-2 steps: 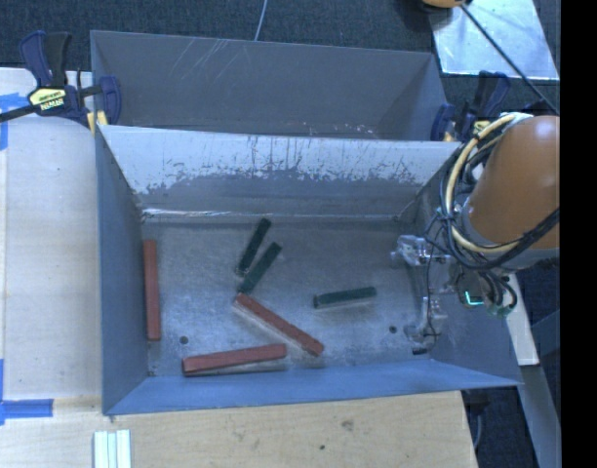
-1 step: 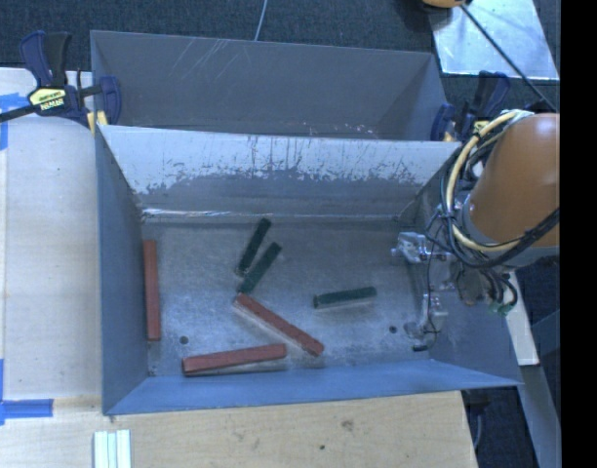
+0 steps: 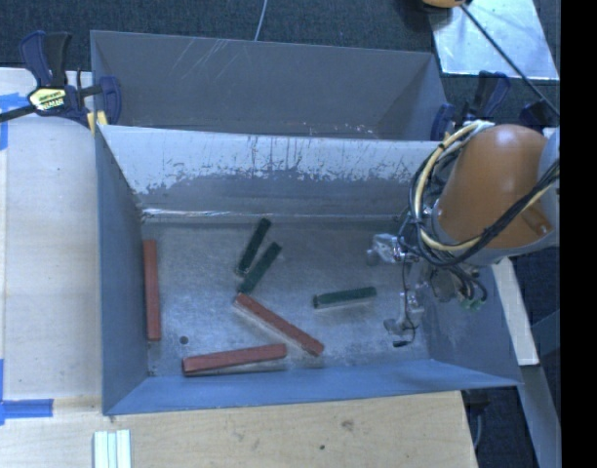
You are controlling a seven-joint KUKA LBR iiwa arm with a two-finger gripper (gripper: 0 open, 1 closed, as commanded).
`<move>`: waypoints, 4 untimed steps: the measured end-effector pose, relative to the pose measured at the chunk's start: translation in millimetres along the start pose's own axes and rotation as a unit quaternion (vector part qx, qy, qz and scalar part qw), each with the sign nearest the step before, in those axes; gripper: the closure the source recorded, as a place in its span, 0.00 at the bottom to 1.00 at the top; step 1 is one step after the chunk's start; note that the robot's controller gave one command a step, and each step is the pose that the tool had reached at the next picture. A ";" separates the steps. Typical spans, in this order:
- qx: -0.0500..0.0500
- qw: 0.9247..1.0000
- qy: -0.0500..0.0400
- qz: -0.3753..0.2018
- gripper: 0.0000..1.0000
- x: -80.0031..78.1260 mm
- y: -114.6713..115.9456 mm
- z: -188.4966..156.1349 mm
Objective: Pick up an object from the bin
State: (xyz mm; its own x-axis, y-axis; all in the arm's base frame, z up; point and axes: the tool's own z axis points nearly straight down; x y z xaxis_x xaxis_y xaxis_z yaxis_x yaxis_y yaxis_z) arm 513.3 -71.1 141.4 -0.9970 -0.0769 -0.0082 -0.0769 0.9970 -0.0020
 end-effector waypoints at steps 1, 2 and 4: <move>-0.001 1.000 0.002 -0.030 1.00 1.0 9.0 70.8; -0.001 1.000 0.002 -0.030 1.00 1.0 9.0 70.8; -0.001 0.998 0.002 -0.061 1.00 -15.8 10.8 -58.3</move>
Offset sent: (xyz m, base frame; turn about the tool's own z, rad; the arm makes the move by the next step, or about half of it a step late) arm 0.0000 0.0000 0.0000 0.0000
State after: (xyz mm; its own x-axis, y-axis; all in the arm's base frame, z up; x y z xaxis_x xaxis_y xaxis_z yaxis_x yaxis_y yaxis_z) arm 527.8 -59.1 199.8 -0.9804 -0.1969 -0.0035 -0.1969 0.9804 -0.0008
